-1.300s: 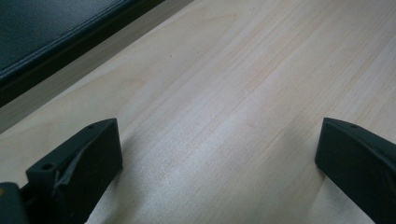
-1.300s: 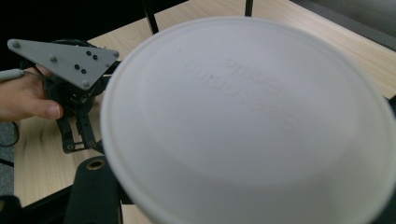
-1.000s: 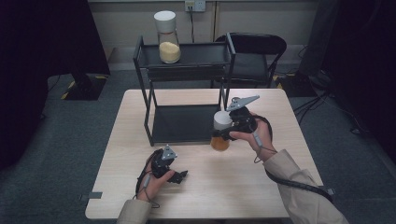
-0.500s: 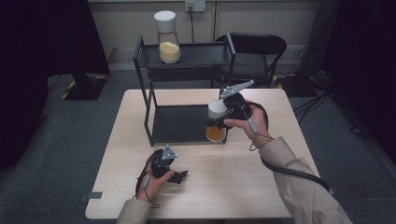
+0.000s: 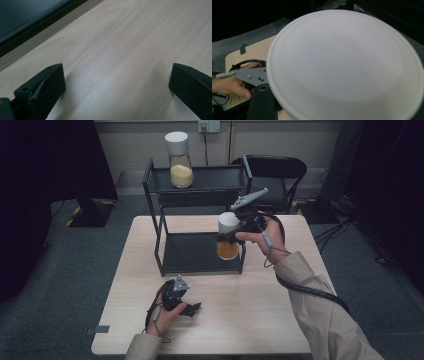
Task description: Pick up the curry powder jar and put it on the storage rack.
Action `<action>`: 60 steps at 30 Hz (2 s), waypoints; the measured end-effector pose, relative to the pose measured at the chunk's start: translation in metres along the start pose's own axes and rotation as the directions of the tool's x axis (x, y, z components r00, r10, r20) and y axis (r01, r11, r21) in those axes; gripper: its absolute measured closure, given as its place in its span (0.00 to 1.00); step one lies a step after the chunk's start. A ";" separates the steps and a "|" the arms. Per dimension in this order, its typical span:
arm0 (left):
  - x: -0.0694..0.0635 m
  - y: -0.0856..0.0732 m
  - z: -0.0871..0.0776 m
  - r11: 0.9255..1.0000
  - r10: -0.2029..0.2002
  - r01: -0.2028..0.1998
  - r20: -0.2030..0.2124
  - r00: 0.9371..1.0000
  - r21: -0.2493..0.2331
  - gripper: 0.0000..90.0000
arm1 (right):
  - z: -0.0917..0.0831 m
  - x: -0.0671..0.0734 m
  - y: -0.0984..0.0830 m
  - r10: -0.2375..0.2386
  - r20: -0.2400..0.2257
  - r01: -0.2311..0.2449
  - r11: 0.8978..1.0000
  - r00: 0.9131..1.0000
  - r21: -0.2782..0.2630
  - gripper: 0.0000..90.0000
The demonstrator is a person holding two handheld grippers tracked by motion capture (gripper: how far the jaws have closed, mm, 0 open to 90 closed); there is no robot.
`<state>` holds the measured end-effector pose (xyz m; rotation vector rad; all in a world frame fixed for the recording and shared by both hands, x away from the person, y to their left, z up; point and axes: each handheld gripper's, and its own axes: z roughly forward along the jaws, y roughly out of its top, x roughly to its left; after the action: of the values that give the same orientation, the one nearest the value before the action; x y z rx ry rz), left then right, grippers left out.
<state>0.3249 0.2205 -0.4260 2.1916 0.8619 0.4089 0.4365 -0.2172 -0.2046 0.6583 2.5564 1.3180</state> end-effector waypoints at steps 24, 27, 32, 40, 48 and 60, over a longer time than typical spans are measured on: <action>0.000 0.000 0.000 1.000 -0.003 0.003 0.000 1.000 -0.002 0.00 | -0.031 -0.003 0.070 -0.040 0.017 0.040 0.999 0.999 0.013 0.39; 0.000 0.000 0.000 1.000 -0.004 0.004 0.002 1.000 -0.001 0.00 | -0.034 -0.003 0.079 -0.043 0.021 0.043 0.999 0.999 0.009 0.39; 0.000 0.000 0.000 1.000 -0.003 0.003 0.001 1.000 -0.001 0.00 | -0.037 -0.004 0.093 -0.047 0.020 0.047 0.999 0.999 0.002 0.39; 0.000 0.000 0.000 1.000 -0.004 0.004 0.002 1.000 -0.002 0.00 | -0.043 -0.008 0.116 -0.058 0.020 0.058 0.998 0.998 -0.015 0.39; 0.000 0.000 0.000 1.000 -0.004 0.004 0.002 1.000 -0.002 0.00 | -0.048 -0.011 0.140 -0.060 0.038 0.060 0.998 0.997 0.003 0.39; 0.000 0.000 0.000 1.000 -0.003 0.003 0.002 1.000 -0.002 0.00 | -0.051 -0.022 0.173 -0.047 0.075 0.047 0.999 0.996 -0.003 0.39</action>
<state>0.3250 0.2207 -0.4262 2.1888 0.8632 0.4064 0.4891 -0.1763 -0.0354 0.6299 2.4933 1.2602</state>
